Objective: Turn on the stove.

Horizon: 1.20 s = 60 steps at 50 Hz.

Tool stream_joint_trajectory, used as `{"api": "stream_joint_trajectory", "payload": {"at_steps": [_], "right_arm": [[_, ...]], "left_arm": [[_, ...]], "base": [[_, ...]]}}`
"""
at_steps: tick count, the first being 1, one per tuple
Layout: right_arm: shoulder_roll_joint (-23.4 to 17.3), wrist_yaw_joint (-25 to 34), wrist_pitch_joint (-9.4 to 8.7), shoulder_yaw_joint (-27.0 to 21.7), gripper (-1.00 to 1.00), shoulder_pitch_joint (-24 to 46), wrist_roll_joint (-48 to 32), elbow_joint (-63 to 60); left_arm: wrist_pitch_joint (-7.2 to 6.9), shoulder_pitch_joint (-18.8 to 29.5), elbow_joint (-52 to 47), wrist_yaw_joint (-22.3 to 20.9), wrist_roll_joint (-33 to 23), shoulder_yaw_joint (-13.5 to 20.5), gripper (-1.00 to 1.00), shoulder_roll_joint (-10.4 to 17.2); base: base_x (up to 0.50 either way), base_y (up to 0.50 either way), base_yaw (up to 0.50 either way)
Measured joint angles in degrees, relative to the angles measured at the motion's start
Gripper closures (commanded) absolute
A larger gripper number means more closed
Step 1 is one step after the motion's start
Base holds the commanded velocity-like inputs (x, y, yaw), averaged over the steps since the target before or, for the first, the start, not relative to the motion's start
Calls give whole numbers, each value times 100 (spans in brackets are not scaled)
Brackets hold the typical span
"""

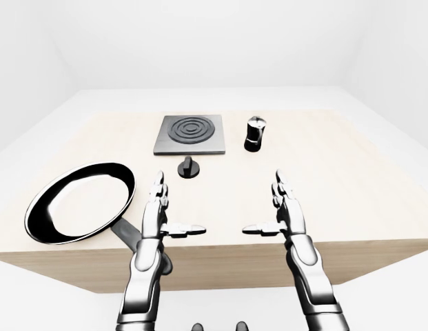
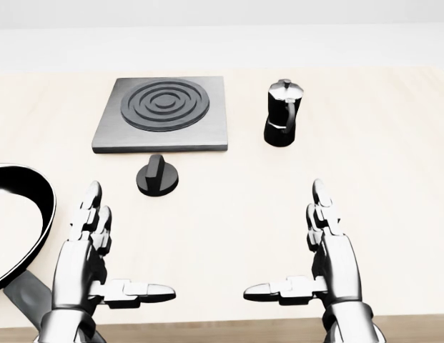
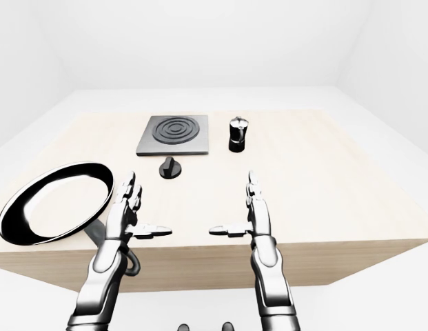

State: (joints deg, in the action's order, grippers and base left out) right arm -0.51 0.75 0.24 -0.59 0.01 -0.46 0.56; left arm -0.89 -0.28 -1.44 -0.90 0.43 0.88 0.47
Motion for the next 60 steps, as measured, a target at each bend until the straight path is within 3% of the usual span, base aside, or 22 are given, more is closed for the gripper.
{"api": "stream_joint_trajectory", "payload": {"at_steps": [5,21,41,60], "right_arm": [[-22,52,18,-22,-100,-6,-62,54],[-50,122,86,-41,-100,64,-183,240],[-31,177,160,12,-100,59,-239,334],[-25,169,218,43,-100,72,-302,419]], "left_arm": [[-97,-15,-155,-59,29,78,-100,37],[-81,-49,-222,-152,51,179,-100,79],[-154,-129,-381,-210,31,144,-100,65],[-104,-111,-295,-209,20,151,-100,67]], "base": [[0,0,0],[1,0,0],[31,0,0],[30,0,0]]}}
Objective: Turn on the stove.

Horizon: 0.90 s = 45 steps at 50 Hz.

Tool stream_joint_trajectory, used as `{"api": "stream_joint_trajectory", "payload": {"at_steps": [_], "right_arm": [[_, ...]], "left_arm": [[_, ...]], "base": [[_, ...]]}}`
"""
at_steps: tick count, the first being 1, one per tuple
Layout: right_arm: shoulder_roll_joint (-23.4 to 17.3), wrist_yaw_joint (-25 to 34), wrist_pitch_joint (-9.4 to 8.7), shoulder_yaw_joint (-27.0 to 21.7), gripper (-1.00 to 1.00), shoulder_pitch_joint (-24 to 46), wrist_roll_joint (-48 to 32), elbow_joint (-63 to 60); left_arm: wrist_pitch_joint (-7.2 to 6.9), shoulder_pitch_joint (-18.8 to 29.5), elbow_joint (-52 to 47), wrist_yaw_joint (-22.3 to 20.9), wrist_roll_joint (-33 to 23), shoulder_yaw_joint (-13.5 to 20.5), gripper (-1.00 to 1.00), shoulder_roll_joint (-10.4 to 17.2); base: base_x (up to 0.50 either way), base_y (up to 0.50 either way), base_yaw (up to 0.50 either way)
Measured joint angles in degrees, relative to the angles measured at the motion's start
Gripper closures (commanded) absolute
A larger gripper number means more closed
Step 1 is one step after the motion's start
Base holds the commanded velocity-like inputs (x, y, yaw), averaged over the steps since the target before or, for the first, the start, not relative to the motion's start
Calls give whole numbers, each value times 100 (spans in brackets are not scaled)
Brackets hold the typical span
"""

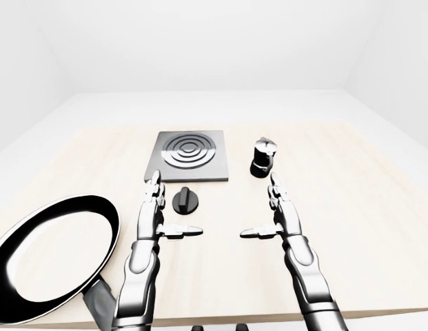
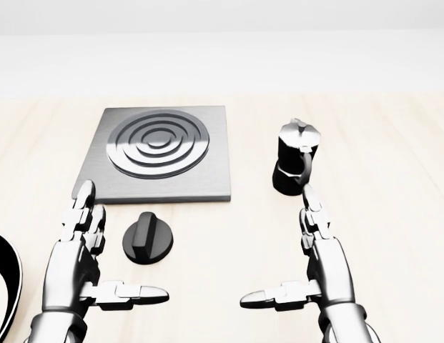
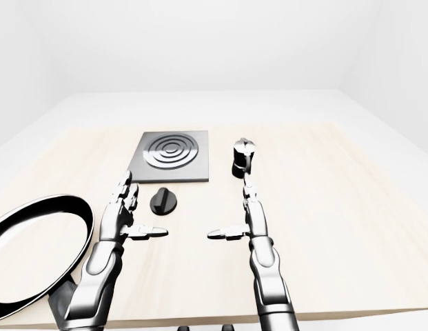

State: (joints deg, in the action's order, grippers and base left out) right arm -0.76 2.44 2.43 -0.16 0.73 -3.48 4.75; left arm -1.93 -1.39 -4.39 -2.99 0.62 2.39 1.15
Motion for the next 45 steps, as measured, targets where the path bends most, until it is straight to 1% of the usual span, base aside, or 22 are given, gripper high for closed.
{"api": "stream_joint_trajectory", "payload": {"at_steps": [18,26,36,41,45], "right_arm": [[0,-2,96,20,-100,-8,-59,92],[2,8,69,27,-100,-11,-77,58],[9,14,7,42,-100,-22,-89,-21],[14,17,-14,54,-100,-29,-95,-55],[15,20,-15,59,-100,-32,-98,-60]], "left_arm": [[74,64,191,7,-7,19,-100,13],[-11,172,312,-16,54,39,-100,25],[-56,423,683,-24,105,63,-100,59],[-15,562,947,-31,125,73,-100,77],[53,675,1190,-26,129,84,-100,94]], "base": [[1,0,0],[0,0,0],[0,0,0],[0,0,0],[0,0,0]]}}
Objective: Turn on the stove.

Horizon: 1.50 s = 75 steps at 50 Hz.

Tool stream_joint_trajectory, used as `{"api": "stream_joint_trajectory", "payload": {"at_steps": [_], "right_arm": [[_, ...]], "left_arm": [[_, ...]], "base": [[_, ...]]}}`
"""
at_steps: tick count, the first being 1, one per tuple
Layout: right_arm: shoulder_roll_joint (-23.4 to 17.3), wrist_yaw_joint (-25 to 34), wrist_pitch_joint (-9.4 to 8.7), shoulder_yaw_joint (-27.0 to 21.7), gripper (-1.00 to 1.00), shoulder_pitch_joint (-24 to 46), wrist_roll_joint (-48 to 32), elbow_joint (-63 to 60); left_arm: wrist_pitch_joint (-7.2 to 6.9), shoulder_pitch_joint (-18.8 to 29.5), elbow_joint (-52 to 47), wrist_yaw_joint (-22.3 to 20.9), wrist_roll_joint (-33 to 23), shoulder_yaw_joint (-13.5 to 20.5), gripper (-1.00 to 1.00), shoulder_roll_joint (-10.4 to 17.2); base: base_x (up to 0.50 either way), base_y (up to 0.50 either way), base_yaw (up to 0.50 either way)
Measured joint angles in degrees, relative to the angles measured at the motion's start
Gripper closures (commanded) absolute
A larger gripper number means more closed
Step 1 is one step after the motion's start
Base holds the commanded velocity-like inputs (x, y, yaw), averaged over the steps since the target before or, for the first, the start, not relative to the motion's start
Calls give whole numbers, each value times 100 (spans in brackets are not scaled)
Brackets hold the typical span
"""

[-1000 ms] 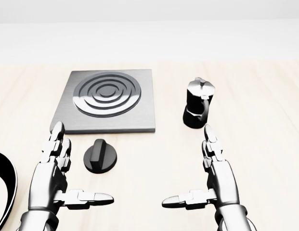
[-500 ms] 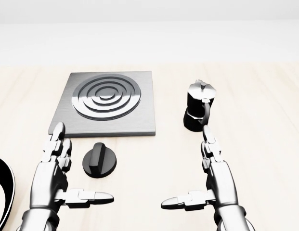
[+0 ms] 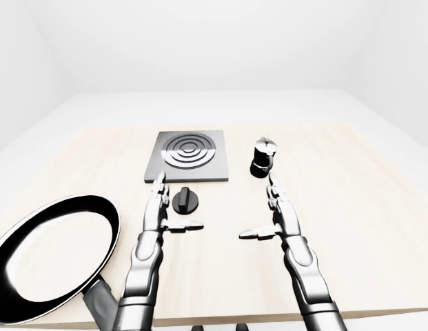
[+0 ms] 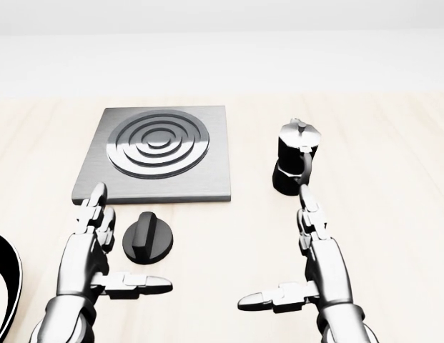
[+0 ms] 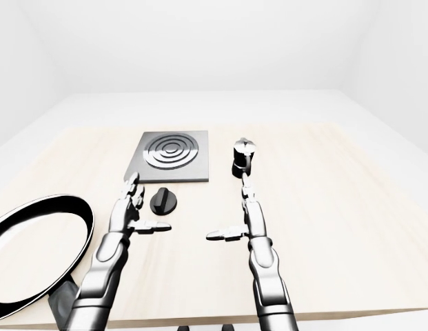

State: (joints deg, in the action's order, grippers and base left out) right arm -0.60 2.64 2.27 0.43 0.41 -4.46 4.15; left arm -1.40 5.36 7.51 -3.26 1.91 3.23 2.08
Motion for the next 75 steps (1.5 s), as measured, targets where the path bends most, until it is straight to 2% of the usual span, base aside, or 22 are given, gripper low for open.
{"api": "stream_joint_trajectory", "payload": {"at_steps": [14,36,54,75], "right_arm": [[0,12,25,6,-100,-7,-7,21],[3,16,85,11,-100,-18,-13,93],[8,13,108,24,-100,-30,-21,112],[3,20,158,16,-100,-23,-19,171]], "left_arm": [[210,299,678,22,-4,-11,-100,20],[525,456,1352,7,8,-54,-100,-1],[576,389,1420,-11,7,-78,-100,-18],[539,99,1192,-28,-88,-204,-100,-108]], "base": [[0,0,0],[0,0,0],[0,0,0],[0,0,0]]}}
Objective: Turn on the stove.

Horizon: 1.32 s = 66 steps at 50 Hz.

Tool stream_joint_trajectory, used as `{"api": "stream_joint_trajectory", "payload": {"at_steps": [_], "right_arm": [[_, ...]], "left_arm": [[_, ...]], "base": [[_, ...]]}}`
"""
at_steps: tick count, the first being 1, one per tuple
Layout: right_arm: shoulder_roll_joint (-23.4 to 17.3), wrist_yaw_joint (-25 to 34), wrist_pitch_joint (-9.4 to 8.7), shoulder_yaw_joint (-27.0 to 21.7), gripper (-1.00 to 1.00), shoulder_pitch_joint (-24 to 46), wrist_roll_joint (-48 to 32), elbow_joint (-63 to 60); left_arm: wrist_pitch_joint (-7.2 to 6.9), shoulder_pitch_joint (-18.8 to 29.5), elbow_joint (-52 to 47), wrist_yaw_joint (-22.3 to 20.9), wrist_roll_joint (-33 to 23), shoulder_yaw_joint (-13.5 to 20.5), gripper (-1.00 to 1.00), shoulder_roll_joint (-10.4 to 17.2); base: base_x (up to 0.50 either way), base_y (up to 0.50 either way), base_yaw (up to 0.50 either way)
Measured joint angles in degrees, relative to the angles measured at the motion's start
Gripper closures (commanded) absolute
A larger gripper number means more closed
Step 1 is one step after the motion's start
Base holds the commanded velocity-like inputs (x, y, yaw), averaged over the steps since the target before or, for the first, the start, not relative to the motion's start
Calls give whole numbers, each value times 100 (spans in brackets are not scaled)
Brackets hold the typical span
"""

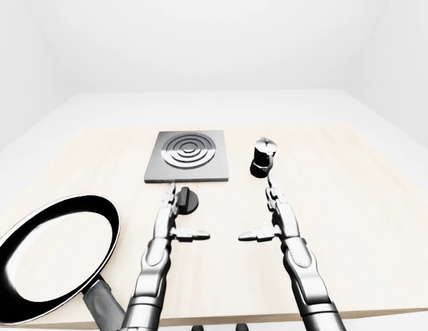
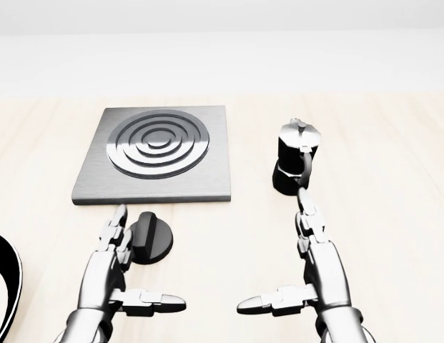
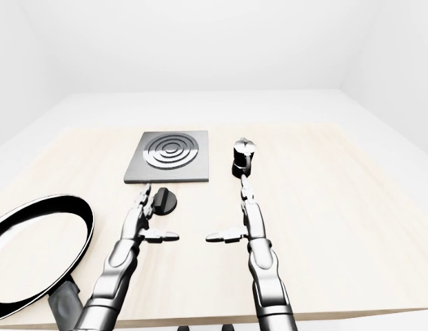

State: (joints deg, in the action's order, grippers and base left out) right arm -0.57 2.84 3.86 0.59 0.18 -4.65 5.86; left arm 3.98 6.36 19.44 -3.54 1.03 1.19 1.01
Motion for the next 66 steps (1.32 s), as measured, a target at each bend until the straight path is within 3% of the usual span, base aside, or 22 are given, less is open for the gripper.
{"api": "stream_joint_trajectory", "payload": {"at_steps": [8,16,29,33,34,41,47,66], "right_arm": [[2,2,0,3,-100,-5,-3,0],[2,3,-14,5,-100,-10,-4,-16],[-4,8,-29,-9,-100,-6,2,-23],[-5,9,-20,-11,-100,1,3,-4],[-5,9,-17,-8,-100,3,0,4],[-1,15,-21,5,-100,10,-14,18],[3,17,-61,16,-100,7,-25,-26],[11,14,-58,35,-100,1,-41,-24]], "left_arm": [[-112,-214,-308,-25,-58,-105,-100,-57],[-340,-518,-817,-63,-144,-317,-100,-142],[-600,-928,-1489,-140,-250,-866,-100,-285],[-765,-921,-1849,-119,-257,-894,-100,-279],[-898,-899,-2073,-107,-202,-832,-100,-245],[-898,-544,-4180,-24,74,-233,-100,-29],[-898,-377,-5283,3,221,72,-100,67],[-898,-250,-6482,27,418,452,-100,176]], "base": [[0,0,0],[0,0,0],[0,0,0],[0,0,0],[0,0,0],[0,0,0],[0,0,0],[0,0,0]]}}
